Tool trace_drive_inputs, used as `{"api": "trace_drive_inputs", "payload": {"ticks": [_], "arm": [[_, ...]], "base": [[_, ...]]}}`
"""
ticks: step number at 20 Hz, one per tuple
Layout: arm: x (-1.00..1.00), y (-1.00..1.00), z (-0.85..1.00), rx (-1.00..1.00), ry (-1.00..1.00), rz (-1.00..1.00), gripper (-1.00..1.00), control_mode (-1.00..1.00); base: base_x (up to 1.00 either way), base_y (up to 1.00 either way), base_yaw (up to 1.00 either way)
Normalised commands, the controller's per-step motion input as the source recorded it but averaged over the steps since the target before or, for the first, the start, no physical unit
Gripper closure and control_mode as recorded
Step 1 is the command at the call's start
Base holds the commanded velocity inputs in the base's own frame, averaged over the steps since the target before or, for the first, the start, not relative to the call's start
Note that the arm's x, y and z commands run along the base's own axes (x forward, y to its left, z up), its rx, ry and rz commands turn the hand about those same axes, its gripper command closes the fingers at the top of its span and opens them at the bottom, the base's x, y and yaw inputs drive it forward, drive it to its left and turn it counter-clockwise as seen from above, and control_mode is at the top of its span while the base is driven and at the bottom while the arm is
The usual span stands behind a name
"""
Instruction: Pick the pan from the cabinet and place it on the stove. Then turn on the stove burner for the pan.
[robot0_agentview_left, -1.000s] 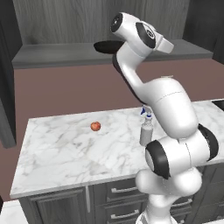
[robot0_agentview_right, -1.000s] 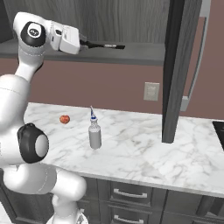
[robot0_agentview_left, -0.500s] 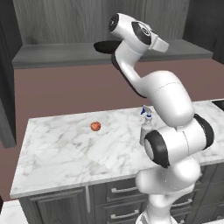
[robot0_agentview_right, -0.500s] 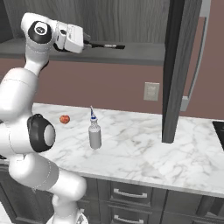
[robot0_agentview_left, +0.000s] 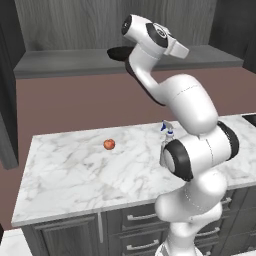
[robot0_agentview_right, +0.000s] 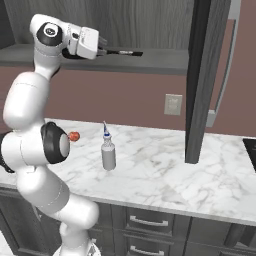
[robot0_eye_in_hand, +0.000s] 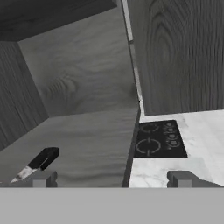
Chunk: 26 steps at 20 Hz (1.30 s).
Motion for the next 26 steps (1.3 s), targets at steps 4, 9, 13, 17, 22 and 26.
{"api": "trace_drive_inputs", "payload": {"ticks": [4,9,13,17,22,26], "arm": [[0.23,-0.04,0.0,0.01,0.0,-0.05,-1.0,-1.0],[0.22,-0.05,0.0,0.0,0.0,-0.03,-1.0,-1.0],[0.17,-0.05,0.0,0.01,0.0,-0.01,-1.0,-1.0],[0.17,-0.04,0.0,0.03,0.0,0.0,-1.0,-1.0],[0.14,-0.03,0.0,0.05,0.0,0.0,-1.0,-1.0],[0.12,-0.05,0.0,0.05,0.0,0.0,-1.0,-1.0]], "base": [[0.0,0.0,0.0],[0.0,0.0,0.0],[0.0,0.0,0.0],[0.0,0.0,0.0],[0.0,0.0,0.0],[0.0,0.0,0.0]]}}
